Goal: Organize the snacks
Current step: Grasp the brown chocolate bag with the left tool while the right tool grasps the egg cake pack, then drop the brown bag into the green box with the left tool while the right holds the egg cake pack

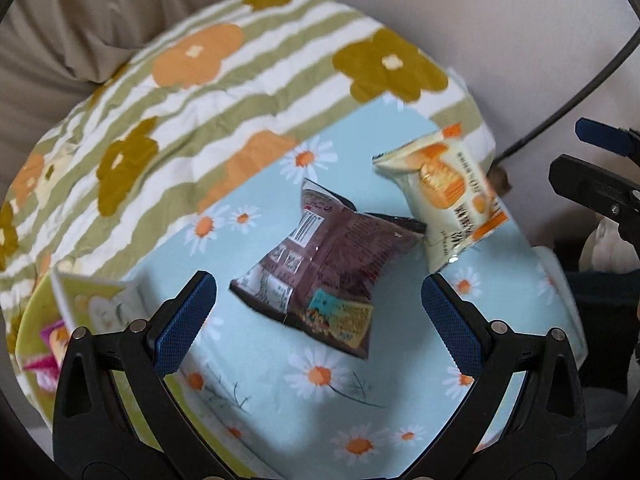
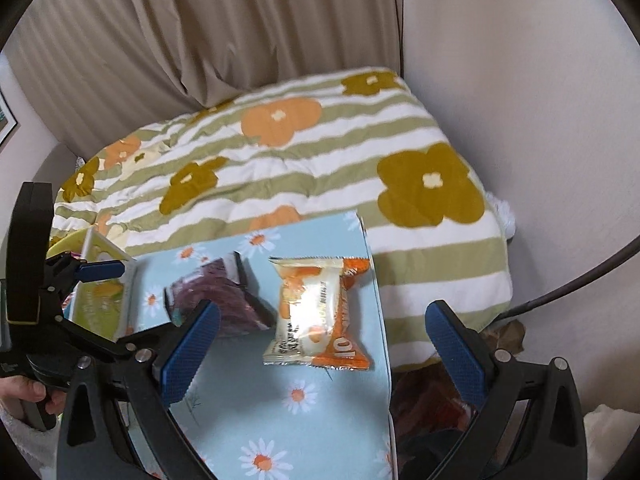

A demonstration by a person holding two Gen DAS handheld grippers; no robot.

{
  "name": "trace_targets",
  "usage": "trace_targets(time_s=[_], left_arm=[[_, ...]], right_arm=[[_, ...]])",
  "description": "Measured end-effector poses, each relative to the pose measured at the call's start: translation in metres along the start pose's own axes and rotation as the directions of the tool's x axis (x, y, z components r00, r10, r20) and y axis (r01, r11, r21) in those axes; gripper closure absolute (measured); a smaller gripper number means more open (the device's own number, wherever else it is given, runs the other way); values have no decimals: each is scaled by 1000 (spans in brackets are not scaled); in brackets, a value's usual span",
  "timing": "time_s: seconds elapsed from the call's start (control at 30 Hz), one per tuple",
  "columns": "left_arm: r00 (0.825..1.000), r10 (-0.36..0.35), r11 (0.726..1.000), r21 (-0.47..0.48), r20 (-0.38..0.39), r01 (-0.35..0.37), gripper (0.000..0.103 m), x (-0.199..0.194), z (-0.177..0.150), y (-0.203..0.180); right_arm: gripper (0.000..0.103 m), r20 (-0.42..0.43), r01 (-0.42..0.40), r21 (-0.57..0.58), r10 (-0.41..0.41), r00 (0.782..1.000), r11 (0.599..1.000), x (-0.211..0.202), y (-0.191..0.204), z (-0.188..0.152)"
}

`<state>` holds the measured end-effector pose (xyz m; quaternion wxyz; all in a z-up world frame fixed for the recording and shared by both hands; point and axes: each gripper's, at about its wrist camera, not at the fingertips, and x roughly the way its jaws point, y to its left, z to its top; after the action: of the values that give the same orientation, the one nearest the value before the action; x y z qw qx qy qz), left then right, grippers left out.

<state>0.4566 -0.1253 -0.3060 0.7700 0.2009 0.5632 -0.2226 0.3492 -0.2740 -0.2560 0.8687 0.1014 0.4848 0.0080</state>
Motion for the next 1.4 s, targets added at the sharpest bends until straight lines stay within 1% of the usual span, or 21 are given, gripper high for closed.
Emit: trace_targets(time_s=[0.2, 0.3, 0.47, 0.67, 0.7, 0.73, 0.77, 0.83, 0.97, 1.1, 1.3, 1.4], left_arm=[[996, -16, 999, 41, -88, 20, 1, 40, 13, -5], [993, -24, 999, 44, -115, 29, 1, 52, 16, -6], [989, -31, 998, 51, -148, 39, 1, 68, 17, -7], [986, -42, 998, 49, -160, 50, 2, 77, 19, -7], [986, -44, 998, 47, -160, 52, 2, 78, 18, -6], [986, -44, 998, 44, -162, 52, 6, 79, 17, -5], [985, -48, 998, 39, -164, 55, 14, 80, 17, -5], [982, -63, 998, 18, -177, 68, 25, 83, 15, -3], [981, -79, 997, -35, -178, 74, 31, 85, 10, 3], [981, -71, 992, -117, -182, 50, 34, 82, 3, 13], [983, -56, 967, -254, -174, 10, 36, 78, -15, 31], [985, -56, 954, -299, -165, 5, 36, 75, -22, 35]], right_arm=[[1, -89, -10, 11, 11, 996, 1000, 46, -6, -2], [1, -114, -14, 8, 15, 993, 1000, 62, -4, -2], [1, -149, -21, 10, 23, 989, 1000, 81, -3, -2], [1, -171, -23, 8, 24, 985, 1000, 96, -1, 0], [1, -175, -24, 7, 24, 984, 1000, 99, -1, 0], [1, -178, -23, 6, 24, 984, 1000, 100, 0, 0], [1, -180, -24, 5, 25, 983, 1000, 102, 1, 0], [2, -186, -24, 1, 24, 982, 1000, 106, 3, 0], [5, -199, -28, -2, 27, 980, 1000, 113, 6, 0], [6, -207, -29, -9, 26, 978, 1000, 117, 8, -1], [11, -218, -32, -27, 26, 976, 999, 124, 12, -4], [13, -226, -27, -39, 17, 974, 999, 129, 14, -6]])
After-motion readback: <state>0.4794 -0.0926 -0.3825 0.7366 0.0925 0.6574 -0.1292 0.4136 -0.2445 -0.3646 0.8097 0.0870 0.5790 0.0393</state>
